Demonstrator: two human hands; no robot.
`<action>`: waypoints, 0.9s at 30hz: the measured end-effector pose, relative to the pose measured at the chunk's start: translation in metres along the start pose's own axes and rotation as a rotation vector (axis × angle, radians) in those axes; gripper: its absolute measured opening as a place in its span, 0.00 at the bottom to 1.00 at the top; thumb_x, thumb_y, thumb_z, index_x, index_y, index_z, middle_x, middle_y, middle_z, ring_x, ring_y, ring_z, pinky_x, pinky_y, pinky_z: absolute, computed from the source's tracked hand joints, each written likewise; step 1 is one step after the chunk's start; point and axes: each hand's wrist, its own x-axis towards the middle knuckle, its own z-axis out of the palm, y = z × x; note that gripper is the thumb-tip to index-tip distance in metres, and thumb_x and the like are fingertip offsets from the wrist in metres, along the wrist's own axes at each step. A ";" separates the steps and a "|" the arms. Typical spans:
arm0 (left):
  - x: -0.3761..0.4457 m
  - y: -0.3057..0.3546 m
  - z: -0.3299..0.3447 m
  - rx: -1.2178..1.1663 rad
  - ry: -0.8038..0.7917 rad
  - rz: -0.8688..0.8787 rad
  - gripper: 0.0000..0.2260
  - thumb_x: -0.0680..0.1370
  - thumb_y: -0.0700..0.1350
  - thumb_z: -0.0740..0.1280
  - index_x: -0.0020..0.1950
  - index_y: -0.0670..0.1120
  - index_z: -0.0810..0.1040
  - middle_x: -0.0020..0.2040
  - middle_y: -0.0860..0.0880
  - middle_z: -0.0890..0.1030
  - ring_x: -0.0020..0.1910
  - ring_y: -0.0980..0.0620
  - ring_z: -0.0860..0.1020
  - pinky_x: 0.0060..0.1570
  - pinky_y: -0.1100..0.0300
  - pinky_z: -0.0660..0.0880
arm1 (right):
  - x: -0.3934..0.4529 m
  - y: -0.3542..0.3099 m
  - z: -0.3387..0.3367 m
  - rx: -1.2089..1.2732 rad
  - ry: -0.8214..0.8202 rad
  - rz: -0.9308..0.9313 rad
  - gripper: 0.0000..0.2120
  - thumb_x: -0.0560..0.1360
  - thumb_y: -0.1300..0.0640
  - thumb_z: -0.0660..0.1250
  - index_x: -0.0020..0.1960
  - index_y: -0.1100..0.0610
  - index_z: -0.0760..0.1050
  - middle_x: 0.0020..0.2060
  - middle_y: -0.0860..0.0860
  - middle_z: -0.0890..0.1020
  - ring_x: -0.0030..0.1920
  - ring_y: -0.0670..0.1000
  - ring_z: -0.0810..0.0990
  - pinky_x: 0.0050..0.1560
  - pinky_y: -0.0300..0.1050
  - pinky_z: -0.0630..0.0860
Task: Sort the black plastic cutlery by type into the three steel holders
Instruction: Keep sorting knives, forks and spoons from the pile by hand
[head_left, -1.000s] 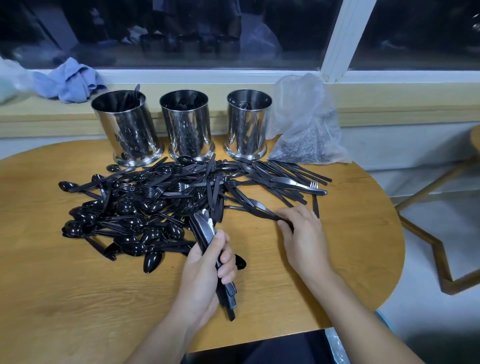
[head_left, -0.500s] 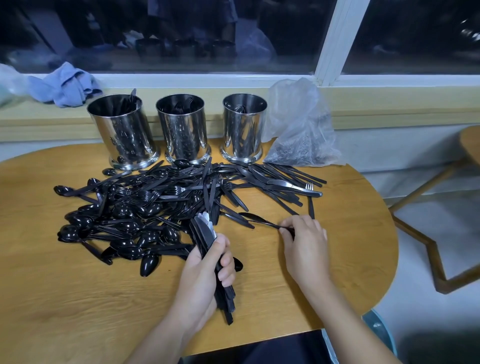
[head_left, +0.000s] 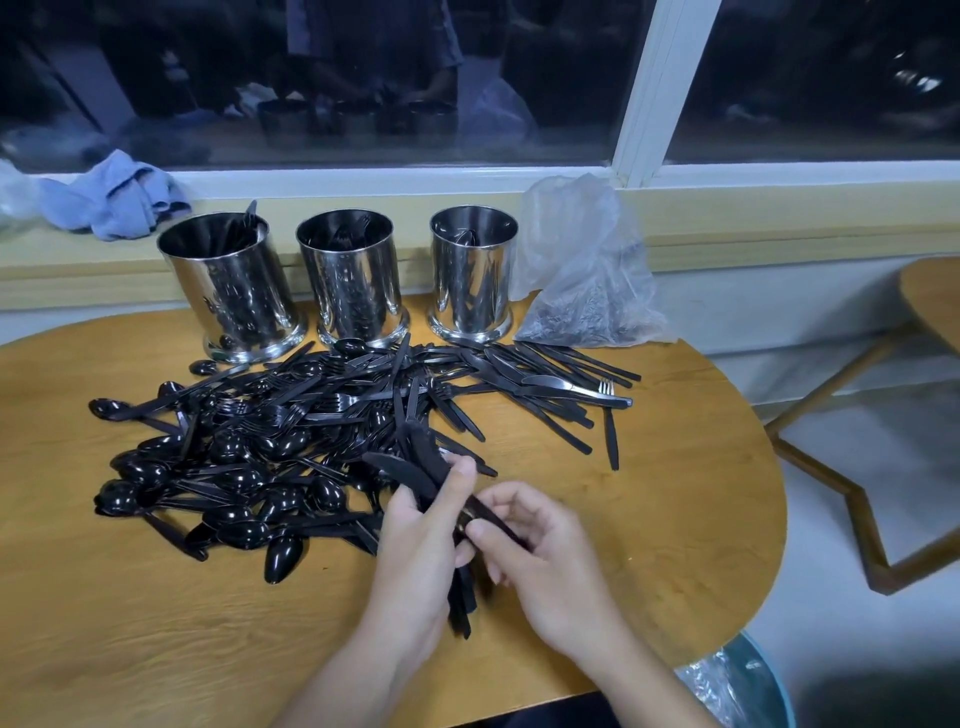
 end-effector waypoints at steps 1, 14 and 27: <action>0.001 0.000 0.002 -0.005 0.025 -0.017 0.21 0.83 0.56 0.75 0.59 0.38 0.78 0.39 0.43 0.73 0.32 0.47 0.70 0.31 0.50 0.74 | -0.001 -0.004 -0.001 -0.005 -0.010 0.000 0.04 0.84 0.63 0.71 0.56 0.55 0.83 0.41 0.54 0.88 0.36 0.53 0.79 0.40 0.45 0.77; 0.008 0.012 0.010 -0.307 0.092 -0.127 0.09 0.88 0.50 0.69 0.51 0.47 0.78 0.38 0.49 0.65 0.39 0.49 0.71 0.55 0.48 0.76 | 0.129 0.032 -0.151 -1.151 0.425 -0.111 0.18 0.81 0.55 0.73 0.71 0.53 0.80 0.64 0.52 0.80 0.63 0.59 0.77 0.64 0.57 0.72; 0.009 0.000 -0.004 -0.119 0.007 -0.134 0.08 0.85 0.48 0.72 0.60 0.46 0.80 0.39 0.51 0.68 0.34 0.53 0.65 0.32 0.59 0.63 | 0.127 0.037 -0.140 -1.321 0.347 -0.235 0.05 0.82 0.55 0.73 0.55 0.51 0.87 0.49 0.50 0.84 0.53 0.56 0.80 0.59 0.55 0.71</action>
